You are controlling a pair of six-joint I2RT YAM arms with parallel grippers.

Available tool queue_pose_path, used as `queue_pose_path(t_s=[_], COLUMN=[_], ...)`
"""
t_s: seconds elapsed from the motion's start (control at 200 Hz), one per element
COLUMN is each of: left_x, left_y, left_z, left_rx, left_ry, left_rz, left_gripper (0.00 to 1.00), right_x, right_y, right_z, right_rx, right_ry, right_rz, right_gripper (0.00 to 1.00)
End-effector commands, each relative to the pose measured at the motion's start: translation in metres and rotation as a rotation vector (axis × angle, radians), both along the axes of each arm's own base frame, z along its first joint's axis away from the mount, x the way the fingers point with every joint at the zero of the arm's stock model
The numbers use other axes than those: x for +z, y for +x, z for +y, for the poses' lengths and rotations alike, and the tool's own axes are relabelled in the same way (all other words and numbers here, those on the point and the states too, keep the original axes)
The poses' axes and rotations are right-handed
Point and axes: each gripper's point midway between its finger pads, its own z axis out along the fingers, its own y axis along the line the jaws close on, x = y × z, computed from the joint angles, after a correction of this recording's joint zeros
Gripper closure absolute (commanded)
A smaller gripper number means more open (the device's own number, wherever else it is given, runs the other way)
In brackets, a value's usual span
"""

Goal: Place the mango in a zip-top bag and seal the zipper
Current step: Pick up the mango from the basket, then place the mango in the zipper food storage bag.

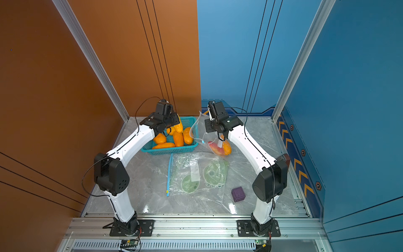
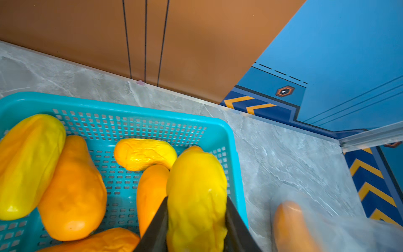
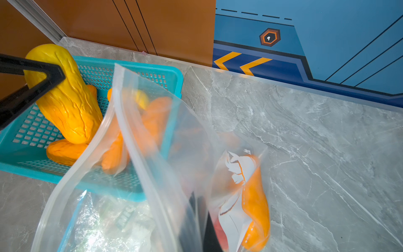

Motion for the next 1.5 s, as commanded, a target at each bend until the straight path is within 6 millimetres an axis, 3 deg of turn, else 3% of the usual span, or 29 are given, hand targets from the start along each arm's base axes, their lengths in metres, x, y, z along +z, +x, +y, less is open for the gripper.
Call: queue_pose_path(t_s=[0.0, 0.125, 0.15, 0.305, 0.521, 0.631, 0.911, 1.161, 1.401, 1.491], left_x=[0.069, 0.105, 0.112, 0.152, 0.177, 0.172, 0.142, 0.114, 0.090, 0.080], left_y=[-0.016, -0.030, -0.033, -0.053, -0.070, -0.073, -0.075, -0.075, -0.069, -0.069], left_z=[-0.025, -0.041, -0.043, -0.057, -0.087, -0.097, -0.130, -0.133, -0.142, -0.145], left_rx=[-0.063, -0.100, -0.105, -0.144, -0.236, -0.252, -0.316, -0.279, -0.277, -0.282], left_ry=[-0.084, -0.107, -0.116, -0.168, -0.286, -0.340, -0.266, -0.221, -0.216, -0.217], left_rz=[-0.124, -0.200, -0.217, -0.318, -0.430, -0.477, -0.480, -0.544, -0.546, -0.525], left_gripper=[0.91, 0.91, 0.91, 0.90, 0.90, 0.90, 0.90, 0.90, 0.77, 0.58], right_x=[0.013, 0.017, 0.006, 0.008, 0.014, 0.019, 0.035, 0.045, 0.044, 0.043], right_y=[-0.003, -0.002, -0.004, -0.004, -0.005, -0.007, -0.014, -0.018, -0.015, -0.013], right_z=[-0.009, -0.008, -0.010, -0.011, -0.011, -0.010, -0.012, -0.010, -0.013, -0.014], right_rx=[-0.035, -0.038, -0.040, -0.046, -0.050, -0.046, -0.051, -0.041, -0.058, -0.062], right_ry=[0.033, 0.050, 0.042, 0.057, 0.088, 0.108, 0.151, 0.184, 0.188, 0.189], right_rz=[-0.023, -0.033, -0.008, -0.010, -0.015, -0.020, -0.037, -0.046, -0.046, -0.044], right_gripper=[1.00, 1.00, 1.00, 1.00, 1.00, 1.00, 1.00, 1.00, 1.00, 1.00])
